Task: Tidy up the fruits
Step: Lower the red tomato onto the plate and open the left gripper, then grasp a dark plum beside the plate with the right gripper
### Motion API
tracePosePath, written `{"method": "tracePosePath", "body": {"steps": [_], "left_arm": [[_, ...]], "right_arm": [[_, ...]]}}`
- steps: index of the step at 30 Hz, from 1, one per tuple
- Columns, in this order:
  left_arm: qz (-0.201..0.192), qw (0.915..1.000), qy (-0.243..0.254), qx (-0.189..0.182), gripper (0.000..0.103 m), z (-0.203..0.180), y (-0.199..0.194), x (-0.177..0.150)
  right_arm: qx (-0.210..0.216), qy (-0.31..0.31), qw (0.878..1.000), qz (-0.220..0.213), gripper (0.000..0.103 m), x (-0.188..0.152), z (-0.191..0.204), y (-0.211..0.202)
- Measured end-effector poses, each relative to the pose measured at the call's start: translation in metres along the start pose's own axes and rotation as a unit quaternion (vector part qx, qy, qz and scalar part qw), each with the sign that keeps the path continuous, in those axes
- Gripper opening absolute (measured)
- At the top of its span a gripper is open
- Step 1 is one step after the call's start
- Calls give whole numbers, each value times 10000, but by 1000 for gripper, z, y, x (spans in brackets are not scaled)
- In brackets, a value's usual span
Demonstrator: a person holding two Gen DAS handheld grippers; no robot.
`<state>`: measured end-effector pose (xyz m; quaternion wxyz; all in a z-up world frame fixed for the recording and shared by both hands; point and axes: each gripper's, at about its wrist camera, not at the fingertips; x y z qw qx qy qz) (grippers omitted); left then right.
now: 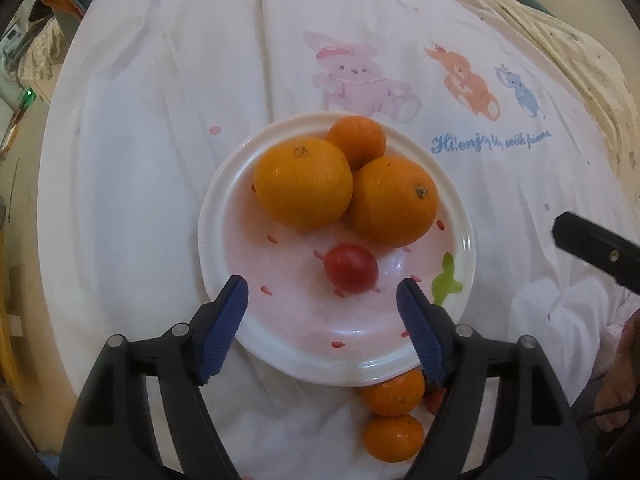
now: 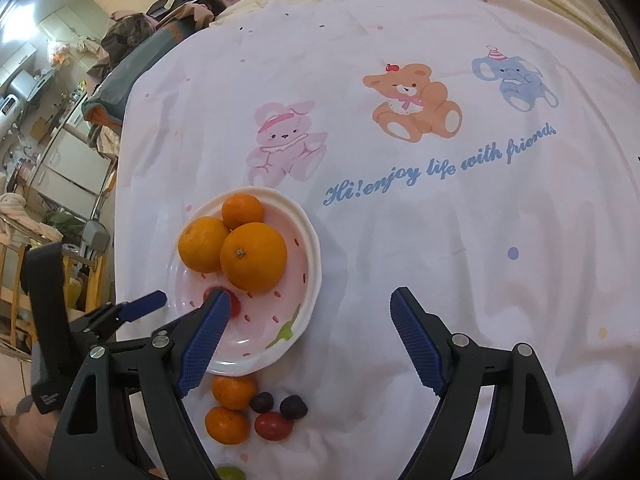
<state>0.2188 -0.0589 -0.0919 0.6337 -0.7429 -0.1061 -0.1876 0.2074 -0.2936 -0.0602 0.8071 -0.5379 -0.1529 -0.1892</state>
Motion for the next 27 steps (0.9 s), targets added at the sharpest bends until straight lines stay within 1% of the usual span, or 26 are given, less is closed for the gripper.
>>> {"method": "tracePosePath", "body": {"steps": [4, 8, 12, 14, 16, 18, 23, 27], "left_arm": [[-141, 9998, -56, 93, 74, 4, -9, 3], [-270, 9992, -248, 168, 74, 13, -23, 0], [-465, 9981, -352, 215, 74, 19, -46, -3], [-557, 9975, -293, 310, 74, 19, -56, -4], [-838, 9951, -131, 507, 74, 16, -73, -9], [-1058, 9924, -51, 623, 74, 14, -89, -18], [-1034, 9934, -33, 491, 74, 14, -104, -36], [-861, 9948, -329, 434, 74, 23, -108, -49]], "right_arm": [[-26, 34, 10000, -10, 85, 0, -1, -1], [-76, 34, 10000, -29, 85, -3, -2, -5], [-99, -4, 9999, -50, 85, -6, -1, -13], [-98, -43, 9999, -65, 85, -8, 0, -17], [-127, -69, 9998, -104, 85, -11, 1, -21], [-158, -40, 9998, -86, 85, -18, -1, -24], [-160, 143, 9997, 66, 85, -33, -7, -25], [-157, 248, 9995, 116, 85, -43, -8, -27]]}}
Point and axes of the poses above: each gripper's, at about its wrist camera, not at the fingertips, and y roughly the way its jaws point, z to its left, x to its top, and after that the axes turned 6 degrees about -z, right-handed
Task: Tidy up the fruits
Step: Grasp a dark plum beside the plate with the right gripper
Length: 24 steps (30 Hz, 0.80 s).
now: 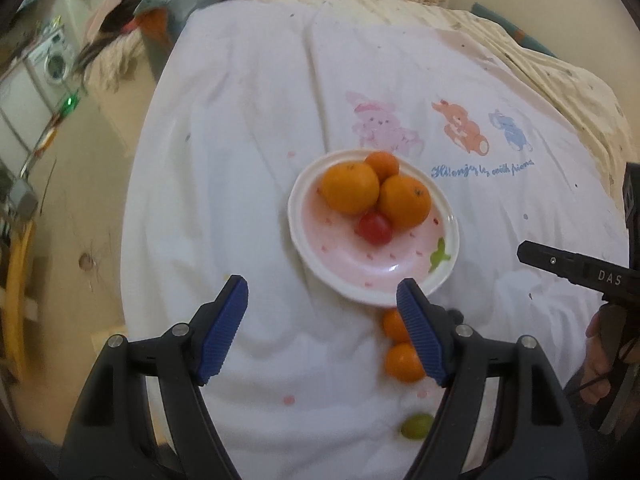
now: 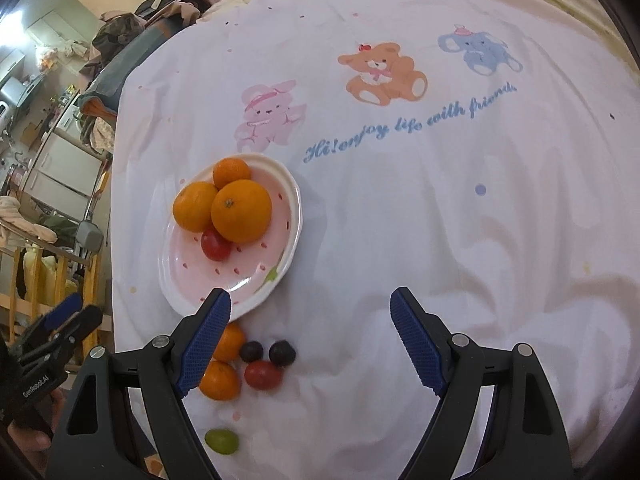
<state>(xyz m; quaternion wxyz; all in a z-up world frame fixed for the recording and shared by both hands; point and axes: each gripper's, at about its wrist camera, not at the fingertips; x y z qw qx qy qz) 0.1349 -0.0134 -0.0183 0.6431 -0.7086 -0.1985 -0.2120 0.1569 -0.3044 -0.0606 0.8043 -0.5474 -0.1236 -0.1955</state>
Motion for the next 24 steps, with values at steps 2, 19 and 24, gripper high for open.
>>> {"method": "tracePosePath", "body": {"steps": [2, 19, 24], "left_arm": [[69, 9999, -102, 13, 74, 3, -1, -6], [369, 9961, -801, -59, 74, 20, 18, -15], [436, 9957, -801, -164, 74, 18, 19, -15]], "right_arm": [[26, 33, 10000, 47, 85, -4, 1, 1], [177, 335, 9911, 1280, 37, -36, 10, 70], [96, 181, 9903, 1374, 32, -41, 16, 79]]}}
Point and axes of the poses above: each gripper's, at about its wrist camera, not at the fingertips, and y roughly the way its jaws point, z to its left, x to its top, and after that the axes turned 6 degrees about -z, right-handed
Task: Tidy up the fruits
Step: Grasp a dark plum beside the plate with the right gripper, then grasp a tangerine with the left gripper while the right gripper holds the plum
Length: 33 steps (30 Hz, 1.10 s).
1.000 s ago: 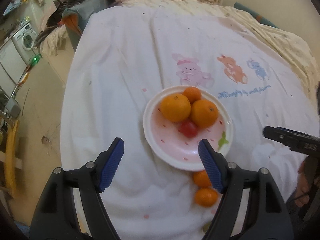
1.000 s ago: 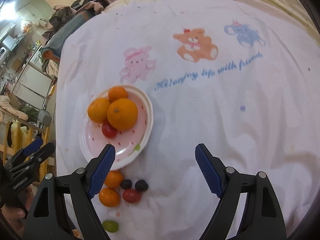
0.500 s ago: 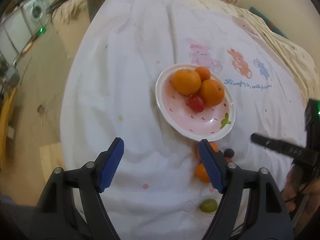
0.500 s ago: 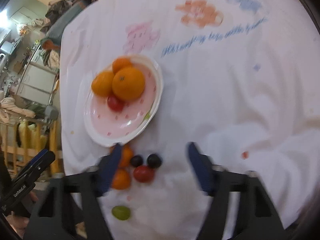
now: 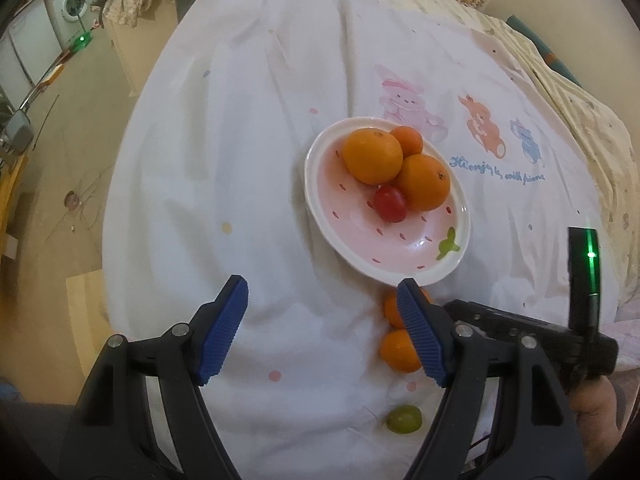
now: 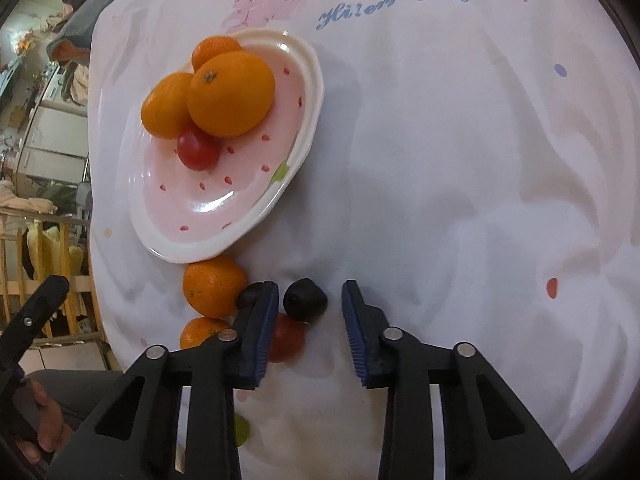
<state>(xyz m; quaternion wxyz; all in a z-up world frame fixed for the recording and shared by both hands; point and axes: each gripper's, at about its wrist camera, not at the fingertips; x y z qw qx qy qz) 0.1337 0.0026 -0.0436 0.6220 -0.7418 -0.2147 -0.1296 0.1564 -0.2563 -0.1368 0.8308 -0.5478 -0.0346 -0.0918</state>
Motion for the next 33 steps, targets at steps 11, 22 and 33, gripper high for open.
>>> {"method": "tracePosePath", "body": {"steps": [11, 22, 33], "left_arm": [[23, 10000, -40, 73, 74, 1, 3, -1], [137, 9998, 90, 142, 74, -6, 14, -6], [817, 9918, 970, -161, 74, -51, 47, -38]], "right_arm": [[-501, -649, 9966, 8, 28, -6, 19, 18], [167, -209, 9991, -328, 25, -4, 3, -13], [628, 237, 9944, -815, 25, -4, -24, -55]]}}
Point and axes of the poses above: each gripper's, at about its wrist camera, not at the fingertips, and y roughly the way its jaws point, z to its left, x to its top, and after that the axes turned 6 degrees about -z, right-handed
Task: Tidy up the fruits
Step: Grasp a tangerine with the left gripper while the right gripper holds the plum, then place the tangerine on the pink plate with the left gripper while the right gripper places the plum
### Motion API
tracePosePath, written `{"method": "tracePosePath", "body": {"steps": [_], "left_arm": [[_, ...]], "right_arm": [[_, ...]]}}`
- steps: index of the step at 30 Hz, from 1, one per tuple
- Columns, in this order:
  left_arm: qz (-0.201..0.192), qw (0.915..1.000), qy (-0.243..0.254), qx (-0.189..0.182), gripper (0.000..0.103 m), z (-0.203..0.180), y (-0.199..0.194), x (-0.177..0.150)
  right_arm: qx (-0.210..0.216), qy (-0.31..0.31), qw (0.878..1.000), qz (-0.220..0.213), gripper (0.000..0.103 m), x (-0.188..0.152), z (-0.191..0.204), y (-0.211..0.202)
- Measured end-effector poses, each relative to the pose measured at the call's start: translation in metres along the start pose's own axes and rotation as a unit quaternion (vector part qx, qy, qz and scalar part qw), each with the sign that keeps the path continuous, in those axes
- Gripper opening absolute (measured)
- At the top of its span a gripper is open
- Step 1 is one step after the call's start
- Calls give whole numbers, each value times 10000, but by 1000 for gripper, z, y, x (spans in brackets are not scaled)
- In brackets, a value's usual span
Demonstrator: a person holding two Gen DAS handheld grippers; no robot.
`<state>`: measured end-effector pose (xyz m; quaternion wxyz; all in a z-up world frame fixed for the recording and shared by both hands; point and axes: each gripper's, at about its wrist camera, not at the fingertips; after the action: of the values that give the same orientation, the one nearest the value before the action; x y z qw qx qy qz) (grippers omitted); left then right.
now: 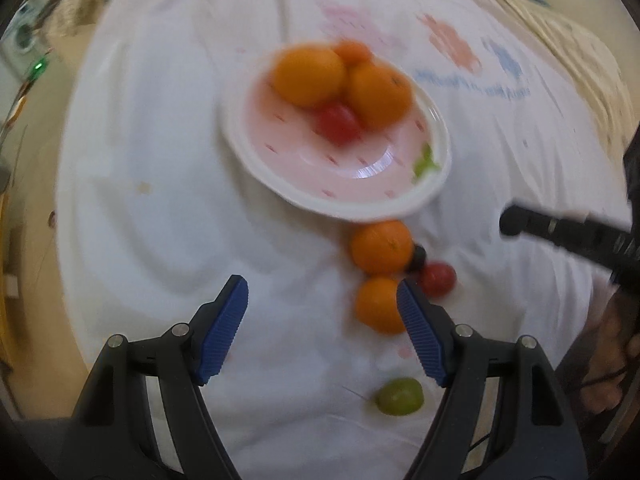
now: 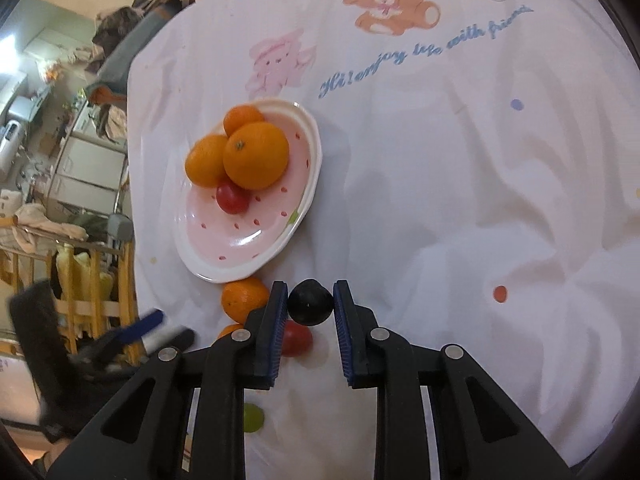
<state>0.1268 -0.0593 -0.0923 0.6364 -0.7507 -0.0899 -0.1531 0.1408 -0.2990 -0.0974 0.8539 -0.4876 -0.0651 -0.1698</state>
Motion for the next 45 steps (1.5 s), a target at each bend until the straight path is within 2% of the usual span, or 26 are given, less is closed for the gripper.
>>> {"method": "tracePosePath", "body": {"steps": [4, 7, 9, 11, 12, 13, 15, 19, 31, 38, 45], "left_arm": [[257, 9991, 313, -94, 74, -21, 15, -5], [278, 9978, 600, -31, 71, -35, 22, -6], [285, 9972, 688, -77, 61, -40, 24, -7], [382, 9964, 744, -114, 60, -42, 29, -7], [408, 9963, 746, -101, 55, -42, 31, -8], [434, 9962, 745, -88, 46, -42, 33, -8], [490, 9960, 707, -233, 39, -42, 34, -8], [552, 9962, 608, -275, 37, -38, 29, -6], [237, 9993, 267, -80, 37, -6, 0, -15], [-211, 9997, -29, 107, 37, 18, -24, -13], [-673, 9964, -303, 411, 37, 35, -49, -5]], "right_arm": [[26, 71, 9999, -90, 25, 5, 1, -7], [42, 74, 9999, -148, 25, 8, 1, -9], [36, 80, 9998, -162, 25, 8, 1, -11], [29, 96, 9998, -149, 25, 8, -1, -10], [22, 96, 9999, -142, 25, 8, -1, -10], [22, 93, 9999, -139, 25, 7, -2, -11], [22, 70, 9999, -142, 25, 8, -1, -11], [4, 7, 9999, -132, 25, 7, 1, -10], [-46, -140, 9998, -127, 25, 6, 8, -7], [58, -186, 9996, -192, 25, 7, 16, -12], [238, -227, 9988, -350, 25, 11, 26, -25]]}}
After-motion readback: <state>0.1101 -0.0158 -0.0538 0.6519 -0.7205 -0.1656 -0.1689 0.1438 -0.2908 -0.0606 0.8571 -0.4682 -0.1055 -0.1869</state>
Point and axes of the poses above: each gripper's, at about its wrist camera, not at the fingertips, and y roughly the way its jaws point, z to its left, x to its top, and after that the axes turned 6 degrees about -z, right-handed
